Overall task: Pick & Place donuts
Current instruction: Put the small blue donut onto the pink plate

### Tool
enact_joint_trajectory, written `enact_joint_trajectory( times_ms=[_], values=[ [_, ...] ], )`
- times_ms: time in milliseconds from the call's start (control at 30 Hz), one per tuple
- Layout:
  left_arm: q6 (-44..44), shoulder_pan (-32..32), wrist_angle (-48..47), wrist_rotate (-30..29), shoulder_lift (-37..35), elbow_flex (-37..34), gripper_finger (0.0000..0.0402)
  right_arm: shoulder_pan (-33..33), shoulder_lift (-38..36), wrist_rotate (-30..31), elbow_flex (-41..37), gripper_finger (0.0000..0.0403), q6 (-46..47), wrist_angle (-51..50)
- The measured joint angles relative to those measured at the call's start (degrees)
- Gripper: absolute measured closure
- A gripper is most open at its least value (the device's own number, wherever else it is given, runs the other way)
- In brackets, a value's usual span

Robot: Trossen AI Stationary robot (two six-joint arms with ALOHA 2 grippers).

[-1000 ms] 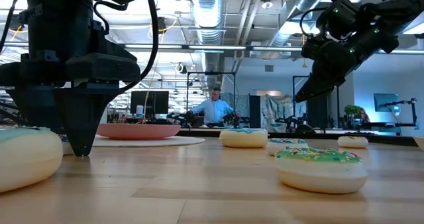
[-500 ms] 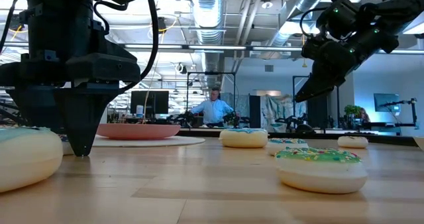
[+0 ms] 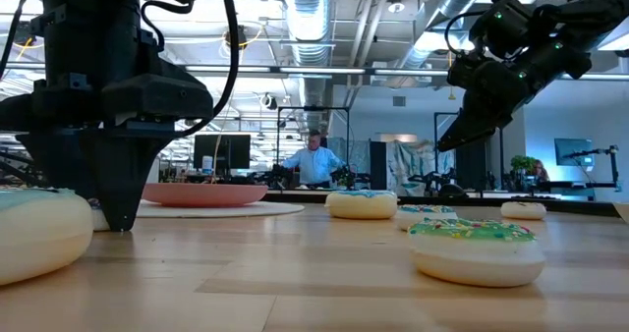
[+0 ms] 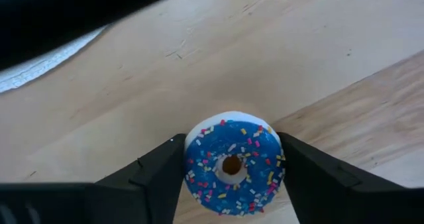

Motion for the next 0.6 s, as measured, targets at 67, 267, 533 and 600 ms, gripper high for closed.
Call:
enact_joint_trajectory(
  times_ms=[67, 267, 533, 600],
  values=[
    [0.0, 0.0, 0.1, 0.0, 0.0, 0.0, 0.0187, 0.0, 0.0, 0.0, 0.0, 0.0305, 0.0, 0.0],
    [0.0, 0.0, 0.4, 0.0, 0.0, 0.0, 0.0193, 0.0, 0.0, 0.0, 0.0, 0.0305, 0.0, 0.0],
    [0.0, 0.0, 0.4, 0.0, 0.0, 0.0, 0.0194, 0.0, 0.0, 0.0, 0.0, 0.0305, 0.0, 0.0],
    [0.0, 0.0, 0.4, 0.0, 0.0, 0.1, 0.0194, 0.0, 0.0, 0.0, 0.0, 0.0305, 0.0, 0.0]
  ],
)
